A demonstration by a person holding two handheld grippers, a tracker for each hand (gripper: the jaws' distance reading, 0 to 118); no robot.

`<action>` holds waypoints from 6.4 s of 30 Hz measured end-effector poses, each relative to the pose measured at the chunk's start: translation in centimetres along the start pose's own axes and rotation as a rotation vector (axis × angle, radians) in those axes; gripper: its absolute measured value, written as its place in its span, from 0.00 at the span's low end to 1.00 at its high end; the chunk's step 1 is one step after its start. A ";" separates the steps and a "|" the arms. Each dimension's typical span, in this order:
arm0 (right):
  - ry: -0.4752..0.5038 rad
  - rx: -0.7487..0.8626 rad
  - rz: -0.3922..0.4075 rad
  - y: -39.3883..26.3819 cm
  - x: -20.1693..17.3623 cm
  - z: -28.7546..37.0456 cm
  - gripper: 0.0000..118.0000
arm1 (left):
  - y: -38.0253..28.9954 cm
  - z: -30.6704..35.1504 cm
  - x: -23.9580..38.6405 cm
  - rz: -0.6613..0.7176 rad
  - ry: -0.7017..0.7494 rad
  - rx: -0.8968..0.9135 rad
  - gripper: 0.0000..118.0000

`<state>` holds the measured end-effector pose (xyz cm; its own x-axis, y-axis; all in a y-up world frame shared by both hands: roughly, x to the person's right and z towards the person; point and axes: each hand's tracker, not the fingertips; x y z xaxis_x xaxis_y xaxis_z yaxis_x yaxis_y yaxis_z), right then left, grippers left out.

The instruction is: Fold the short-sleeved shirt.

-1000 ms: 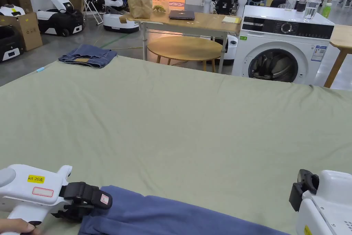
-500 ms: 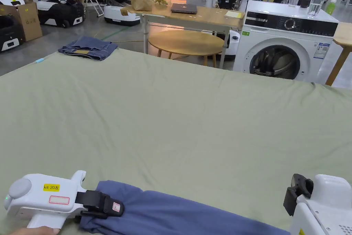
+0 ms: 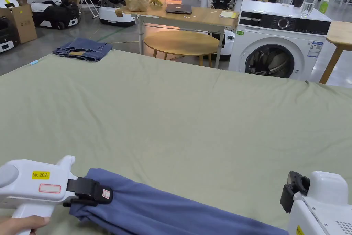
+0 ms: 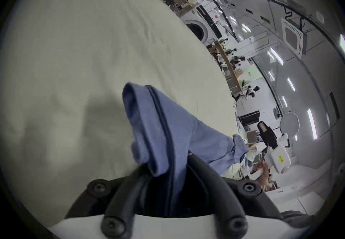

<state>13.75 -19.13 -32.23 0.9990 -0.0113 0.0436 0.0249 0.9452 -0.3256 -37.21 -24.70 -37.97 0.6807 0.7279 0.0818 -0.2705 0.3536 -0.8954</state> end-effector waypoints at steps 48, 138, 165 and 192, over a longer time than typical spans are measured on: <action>0.002 -0.060 -0.023 -1.5 1.8 0.8 0.00 | -3.6 -14.7 16.8 -0.251 0.278 -0.350 0.43; 0.048 0.027 -0.018 0.3 0.2 1.8 0.00 | -1.6 0.8 5.3 -0.052 -0.041 0.012 0.03; 0.057 0.024 -0.041 -0.2 1.0 2.2 0.00 | -3.2 -5.7 23.0 -0.471 0.309 -0.119 0.03; -0.012 0.005 -0.065 -0.7 3.7 3.3 0.00 | -3.9 -12.4 24.5 -0.282 -0.060 -0.213 0.45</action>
<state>17.35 -18.72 -28.76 0.9948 -0.0685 0.0755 0.0891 0.9442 -0.3170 -11.01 -15.59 -37.88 0.6656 0.6547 0.3583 0.0742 0.4196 -0.9047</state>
